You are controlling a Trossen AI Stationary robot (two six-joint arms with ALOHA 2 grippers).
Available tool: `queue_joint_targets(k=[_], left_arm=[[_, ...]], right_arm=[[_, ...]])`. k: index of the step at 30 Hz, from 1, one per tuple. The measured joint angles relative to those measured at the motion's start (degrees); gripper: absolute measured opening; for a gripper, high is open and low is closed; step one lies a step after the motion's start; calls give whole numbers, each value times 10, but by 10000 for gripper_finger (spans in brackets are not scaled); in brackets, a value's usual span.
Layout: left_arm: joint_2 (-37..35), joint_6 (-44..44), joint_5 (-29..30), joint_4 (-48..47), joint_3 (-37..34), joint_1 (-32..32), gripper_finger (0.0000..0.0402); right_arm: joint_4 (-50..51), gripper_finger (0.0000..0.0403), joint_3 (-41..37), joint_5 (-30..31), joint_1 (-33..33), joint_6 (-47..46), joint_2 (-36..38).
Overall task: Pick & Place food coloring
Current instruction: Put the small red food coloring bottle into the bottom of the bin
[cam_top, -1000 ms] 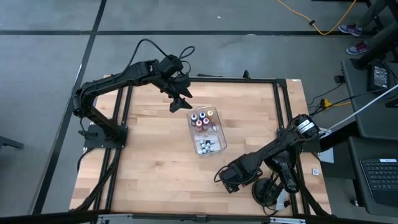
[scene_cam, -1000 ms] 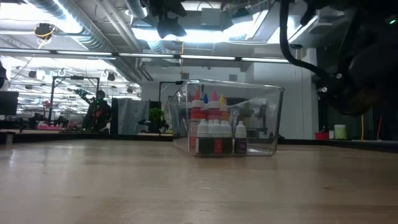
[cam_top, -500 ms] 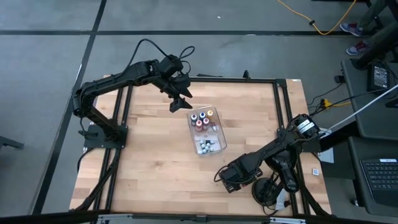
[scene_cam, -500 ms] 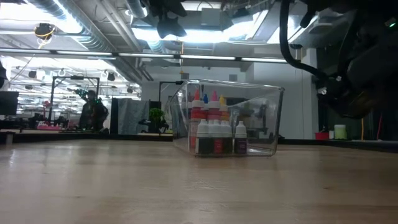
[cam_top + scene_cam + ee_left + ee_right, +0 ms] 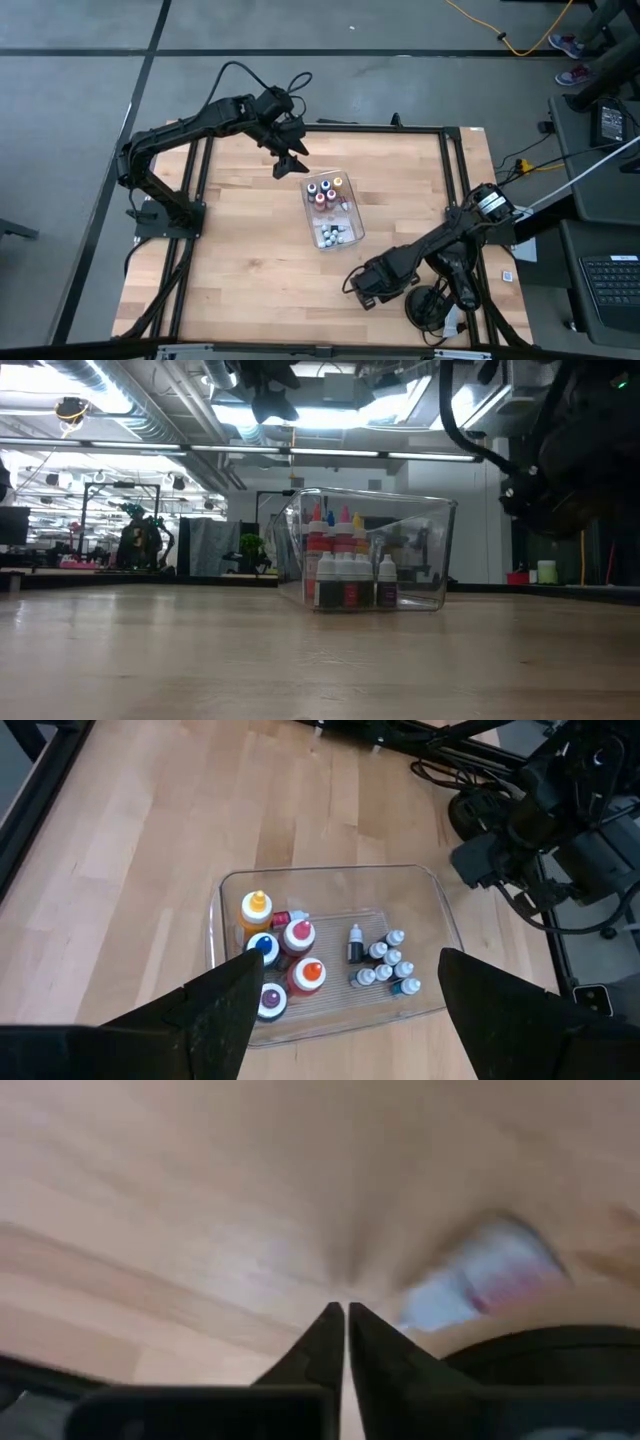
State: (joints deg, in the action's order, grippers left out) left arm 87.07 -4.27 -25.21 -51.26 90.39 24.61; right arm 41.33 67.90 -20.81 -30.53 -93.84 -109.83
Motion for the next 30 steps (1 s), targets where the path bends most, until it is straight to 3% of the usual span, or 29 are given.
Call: queue_joint_targets(k=[4, 7, 14, 18, 23, 30], left_arm=[[0, 3, -1, 0, 0, 3, 294], [0, 4, -1, 0, 0, 3, 294], [0, 1, -2, 0, 0, 3, 294], [0, -4, -1, 0, 0, 3, 294], [0, -10, -1, 0, 0, 3, 294], [0, -18, 0, 1, 0, 3, 294]], right_arm=[[2, 5, 1, 0, 0, -1, 0], [2, 15, 1, -13, -1, -1, 0], [-14, 90, 1, -16, -1, -1, 0], [-20, 127, 1, 16, -1, -1, 3], [36, 171, 2, 61, 0, -41, 28], [72, 235, 2, 58, 0, -77, 34]])
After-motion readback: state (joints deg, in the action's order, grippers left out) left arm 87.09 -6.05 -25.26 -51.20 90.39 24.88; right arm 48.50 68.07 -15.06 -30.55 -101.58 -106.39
